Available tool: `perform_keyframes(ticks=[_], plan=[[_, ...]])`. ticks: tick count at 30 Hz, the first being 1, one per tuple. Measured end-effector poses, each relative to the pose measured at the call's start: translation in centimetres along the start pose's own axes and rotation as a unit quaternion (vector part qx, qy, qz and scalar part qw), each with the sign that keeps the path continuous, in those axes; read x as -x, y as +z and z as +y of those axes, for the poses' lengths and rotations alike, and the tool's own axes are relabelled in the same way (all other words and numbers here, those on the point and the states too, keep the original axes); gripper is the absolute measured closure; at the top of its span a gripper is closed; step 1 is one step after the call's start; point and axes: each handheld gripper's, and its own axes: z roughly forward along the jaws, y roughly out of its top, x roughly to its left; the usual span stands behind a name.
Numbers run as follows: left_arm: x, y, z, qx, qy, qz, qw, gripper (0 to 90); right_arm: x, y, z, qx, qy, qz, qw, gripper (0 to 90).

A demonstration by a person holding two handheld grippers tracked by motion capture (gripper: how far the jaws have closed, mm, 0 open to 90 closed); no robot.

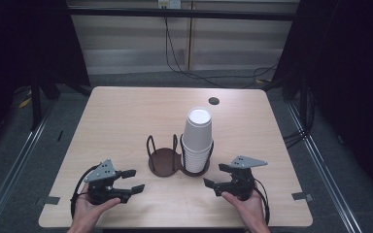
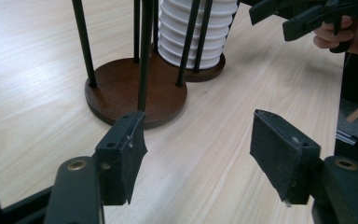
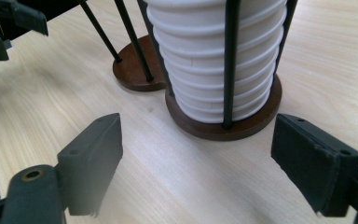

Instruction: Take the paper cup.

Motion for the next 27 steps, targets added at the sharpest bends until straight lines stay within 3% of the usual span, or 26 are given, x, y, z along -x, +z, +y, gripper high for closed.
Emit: perform_keyframes(ticks=[3,5,6,7,9,12,17,19,22,27], plan=[[-0.2,0.0,-0.1,0.000,-0.015,-0.004,0.9999,41.2,0.2,-0.4,0.1,0.002,0.006,0.007,1.0000,24.1],[-0.3,-0.2,0.0,0.011,-0.015,-0.001,0.9998,42.6,0.2,-0.6,0.1,0.002,0.005,0.002,1.0000,25.1],[-0.2,-0.4,0.1,0.020,-0.019,0.007,0.9996,43.8,0.2,-0.7,0.1,0.005,0.007,0.010,0.9999,25.1],[-0.2,-0.6,0.2,0.031,-0.018,0.012,0.9993,48.0,0.1,-0.9,0.2,0.008,0.010,0.012,0.9998,25.2],[-0.3,-0.7,0.2,0.038,-0.007,0.014,0.9991,47.3,0.0,-1.1,0.4,0.007,0.011,0.018,0.9997,27.2],[-0.3,-0.6,0.2,0.032,-0.016,0.002,0.9994,46.5,-0.1,-1.5,0.6,0.017,0.014,0.025,0.9994,30.0],[0.2,-0.4,0.4,0.025,-0.011,-0.018,0.9995,44.5,-0.1,-1.9,1.0,0.026,0.026,0.034,0.9987,31.6],[0.1,-0.4,0.4,0.023,-0.012,-0.008,0.9996,44.8,-0.1,-2.0,1.2,0.023,0.028,0.026,0.9990,31.9],[0.0,-0.5,0.5,0.015,-0.018,-0.010,0.9997,45.3,-0.1,-2.2,1.5,0.010,0.014,0.001,0.9998,32.2],[-0.1,-0.4,0.5,0.002,-0.013,-0.004,0.9999,40.5,0.2,-2.8,1.9,0.014,0.024,0.000,0.9996,30.4]])
